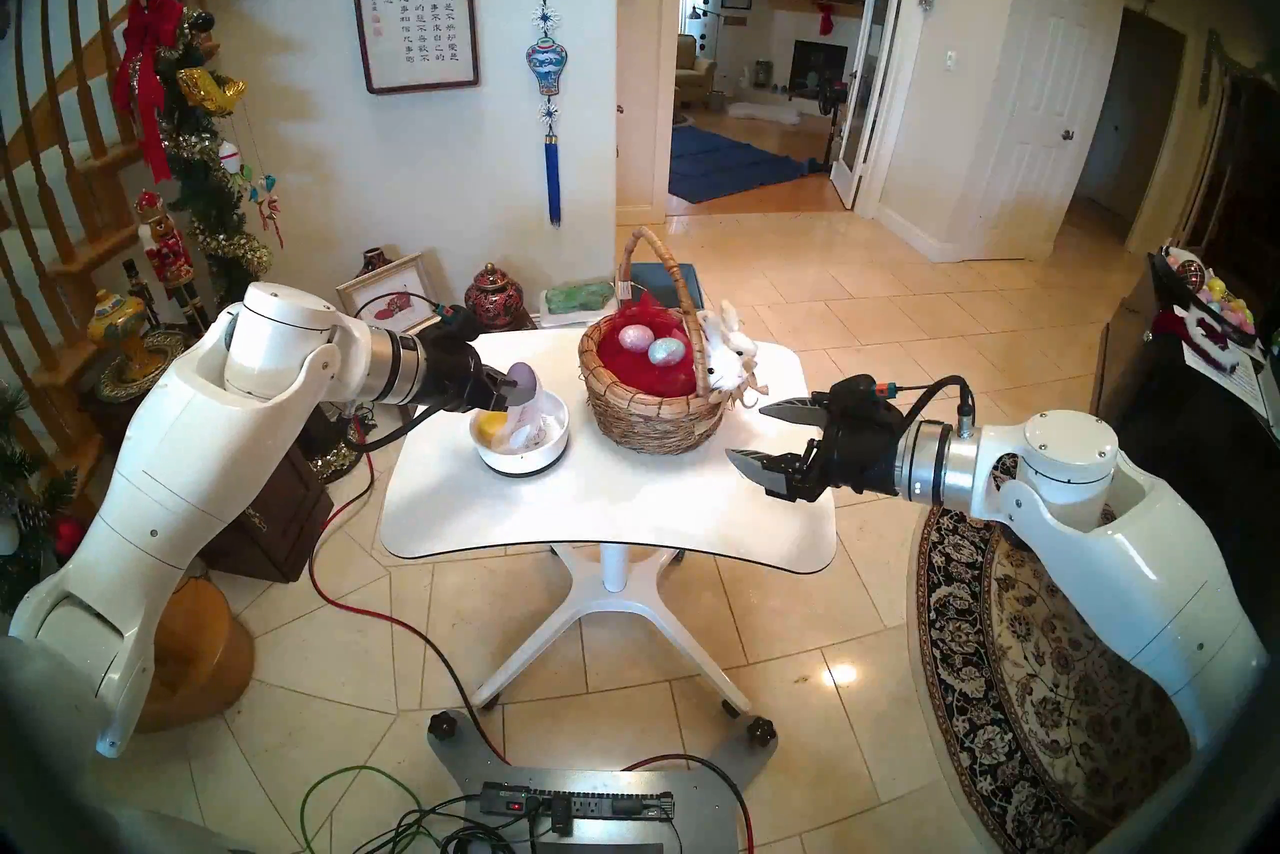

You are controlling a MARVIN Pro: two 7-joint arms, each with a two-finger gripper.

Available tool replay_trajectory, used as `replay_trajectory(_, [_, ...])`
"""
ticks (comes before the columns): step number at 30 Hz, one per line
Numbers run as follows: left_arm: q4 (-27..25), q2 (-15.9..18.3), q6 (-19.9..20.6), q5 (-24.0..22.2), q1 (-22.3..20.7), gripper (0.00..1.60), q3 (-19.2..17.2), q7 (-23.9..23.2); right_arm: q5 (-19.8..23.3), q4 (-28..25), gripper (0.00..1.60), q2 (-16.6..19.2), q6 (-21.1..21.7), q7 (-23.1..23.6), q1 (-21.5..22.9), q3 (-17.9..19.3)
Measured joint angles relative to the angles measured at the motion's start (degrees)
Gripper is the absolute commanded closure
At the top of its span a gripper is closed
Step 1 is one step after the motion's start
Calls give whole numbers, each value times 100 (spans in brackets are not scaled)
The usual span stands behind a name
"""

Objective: Put easter egg into basket

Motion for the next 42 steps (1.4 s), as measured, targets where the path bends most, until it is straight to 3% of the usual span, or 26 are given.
replay_trajectory(17, [34, 109, -70, 210, 41, 20, 434, -77, 0, -1, 0, 0, 0, 0, 0, 2])
replay_trajectory(25, [103, 68, -70, 256, 35, 36, 429, -82, 0, -1, 0, 0, 0, 0, 0, 2])
replay_trajectory(42, [262, -89, -54, 187, -51, 38, 449, -195, 0, 0, 0, 0, 0, -1, -1, 2])
